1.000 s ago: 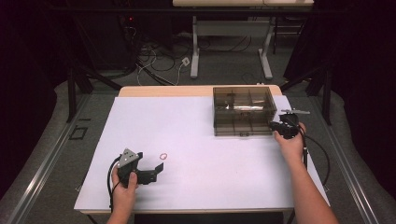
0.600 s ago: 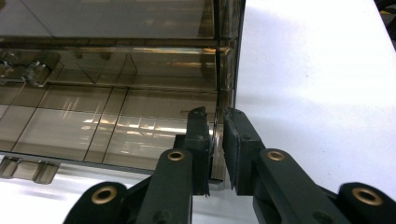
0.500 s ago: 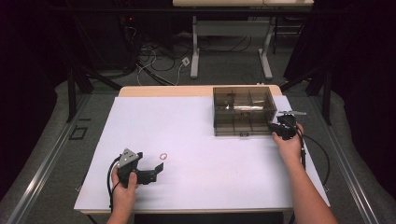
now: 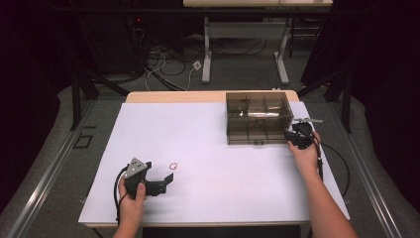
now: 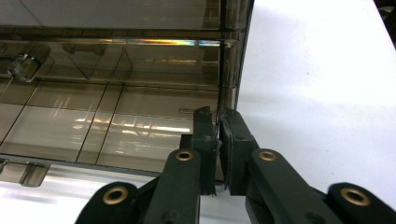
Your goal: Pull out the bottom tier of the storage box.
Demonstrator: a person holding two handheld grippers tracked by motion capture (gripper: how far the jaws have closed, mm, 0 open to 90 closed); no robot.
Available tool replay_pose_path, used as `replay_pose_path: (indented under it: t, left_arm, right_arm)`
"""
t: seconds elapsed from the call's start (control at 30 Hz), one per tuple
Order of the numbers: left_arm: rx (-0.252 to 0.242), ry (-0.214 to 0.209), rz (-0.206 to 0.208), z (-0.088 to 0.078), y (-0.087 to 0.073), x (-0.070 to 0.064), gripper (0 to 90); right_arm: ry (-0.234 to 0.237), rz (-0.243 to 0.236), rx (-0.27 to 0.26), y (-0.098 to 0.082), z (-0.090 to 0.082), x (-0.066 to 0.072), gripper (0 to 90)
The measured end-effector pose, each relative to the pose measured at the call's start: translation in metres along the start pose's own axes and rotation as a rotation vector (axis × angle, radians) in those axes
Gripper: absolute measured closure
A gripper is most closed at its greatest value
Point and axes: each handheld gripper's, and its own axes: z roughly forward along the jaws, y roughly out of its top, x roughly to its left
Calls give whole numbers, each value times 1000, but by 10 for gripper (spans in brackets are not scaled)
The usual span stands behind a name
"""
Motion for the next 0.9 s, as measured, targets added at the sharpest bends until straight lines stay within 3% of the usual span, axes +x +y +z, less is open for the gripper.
replay_pose_path:
  t: [0.4, 0.9]
  left_arm:
    - [-3, 1, -4, 0, 0, 0, 1]
    - [-4, 0, -5, 0, 0, 0, 1]
  right_arm:
    - [-20, 26, 3, -1, -2, 2, 872]
    - [-3, 35, 17, -1, -5, 2, 871]
